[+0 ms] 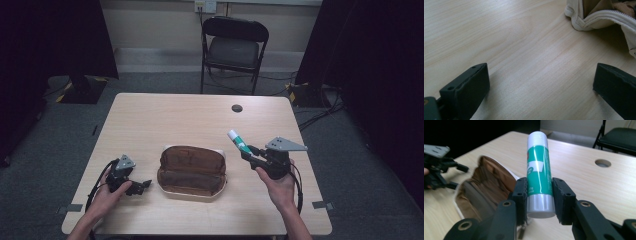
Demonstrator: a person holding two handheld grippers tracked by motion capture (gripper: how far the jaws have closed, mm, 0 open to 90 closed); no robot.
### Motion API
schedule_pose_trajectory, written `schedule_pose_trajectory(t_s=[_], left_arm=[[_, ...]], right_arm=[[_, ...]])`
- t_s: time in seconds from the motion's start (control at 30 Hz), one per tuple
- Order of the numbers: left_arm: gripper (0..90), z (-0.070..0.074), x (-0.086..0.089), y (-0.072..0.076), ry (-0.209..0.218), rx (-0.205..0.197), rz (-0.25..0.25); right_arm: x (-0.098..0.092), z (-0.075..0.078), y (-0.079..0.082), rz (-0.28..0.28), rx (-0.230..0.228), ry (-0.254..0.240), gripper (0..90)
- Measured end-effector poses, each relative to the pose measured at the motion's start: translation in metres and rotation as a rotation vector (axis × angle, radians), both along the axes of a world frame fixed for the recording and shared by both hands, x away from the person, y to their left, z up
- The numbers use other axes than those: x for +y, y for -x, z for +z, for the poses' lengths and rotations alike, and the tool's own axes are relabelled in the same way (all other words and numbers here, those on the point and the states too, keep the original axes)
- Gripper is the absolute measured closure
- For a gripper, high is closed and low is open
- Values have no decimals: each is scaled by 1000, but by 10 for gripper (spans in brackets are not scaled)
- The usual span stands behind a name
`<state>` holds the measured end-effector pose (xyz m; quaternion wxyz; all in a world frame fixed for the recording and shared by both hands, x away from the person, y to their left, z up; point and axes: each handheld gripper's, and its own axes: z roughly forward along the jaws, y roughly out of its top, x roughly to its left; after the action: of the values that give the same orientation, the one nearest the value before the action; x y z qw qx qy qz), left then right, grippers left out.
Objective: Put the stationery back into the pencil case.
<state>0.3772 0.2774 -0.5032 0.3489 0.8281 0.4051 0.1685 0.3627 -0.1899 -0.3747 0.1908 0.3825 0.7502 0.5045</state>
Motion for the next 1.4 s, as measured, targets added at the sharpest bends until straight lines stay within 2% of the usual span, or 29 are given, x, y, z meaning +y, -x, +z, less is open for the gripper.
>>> schedule_pose_trajectory(t_s=[0.17,0.4,0.97,1.4], left_arm=[[2,0,0,0,0,0,0],[2,0,0,0,0,0,0],[2,0,0,0,-2,-1,0],[2,0,0,0,-2,0,0]], right_arm=[[10,14,9,42,-34,-10,661],[32,17,16,108,-43,8,661],[71,9,18,208,-23,42,661],[104,-9,16,288,19,91,661]])
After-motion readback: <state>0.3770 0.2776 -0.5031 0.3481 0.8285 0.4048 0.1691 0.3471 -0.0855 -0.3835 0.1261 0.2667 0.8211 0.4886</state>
